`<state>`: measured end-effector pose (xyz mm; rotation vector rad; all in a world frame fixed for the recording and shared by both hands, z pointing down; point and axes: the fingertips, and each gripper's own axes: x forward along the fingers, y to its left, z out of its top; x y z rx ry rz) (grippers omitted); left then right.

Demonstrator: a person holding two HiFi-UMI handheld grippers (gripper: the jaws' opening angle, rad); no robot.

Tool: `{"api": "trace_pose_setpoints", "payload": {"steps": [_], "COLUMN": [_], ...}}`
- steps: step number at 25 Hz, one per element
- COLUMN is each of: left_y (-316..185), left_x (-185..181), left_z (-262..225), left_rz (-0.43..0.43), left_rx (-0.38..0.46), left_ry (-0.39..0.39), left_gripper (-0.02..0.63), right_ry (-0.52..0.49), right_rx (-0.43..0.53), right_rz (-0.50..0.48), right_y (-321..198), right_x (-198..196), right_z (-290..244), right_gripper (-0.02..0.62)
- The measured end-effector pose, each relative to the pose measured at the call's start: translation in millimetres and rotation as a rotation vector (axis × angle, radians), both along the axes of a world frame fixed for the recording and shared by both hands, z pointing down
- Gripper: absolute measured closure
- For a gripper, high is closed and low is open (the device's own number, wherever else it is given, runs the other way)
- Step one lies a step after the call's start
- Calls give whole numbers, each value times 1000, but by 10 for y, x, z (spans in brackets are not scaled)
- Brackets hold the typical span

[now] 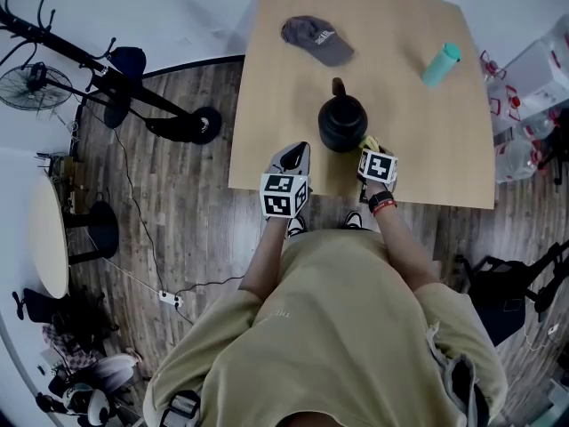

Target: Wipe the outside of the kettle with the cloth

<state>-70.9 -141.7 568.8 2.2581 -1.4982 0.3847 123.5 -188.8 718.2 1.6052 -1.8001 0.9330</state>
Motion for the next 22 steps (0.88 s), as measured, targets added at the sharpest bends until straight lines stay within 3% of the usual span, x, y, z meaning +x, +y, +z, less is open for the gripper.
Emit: {"api": "trace_pose_setpoints", "payload": {"steps": [4, 9, 16, 22], "left_y": [-81, -245, -487, -583], "left_x": [9, -3, 188, 411], "left_z": [-133, -398, -993, -1432], "left_rz": [-38, -75, -102, -100], "left_rx": [9, 36, 159, 263], "left_ry": [-26, -24, -30, -48], "left_gripper": [581, 581, 581, 581], "right_ry": [-29, -53, -124, -187], "right_rx": [64, 212, 442, 613], "right_rz": [12, -31, -125, -146], "right_y": [-126, -370, -496, -447], "right_x": [111, 139, 168, 293], "right_z": [-225, -794, -1838, -2598], "right_gripper": [449, 449, 449, 453]}}
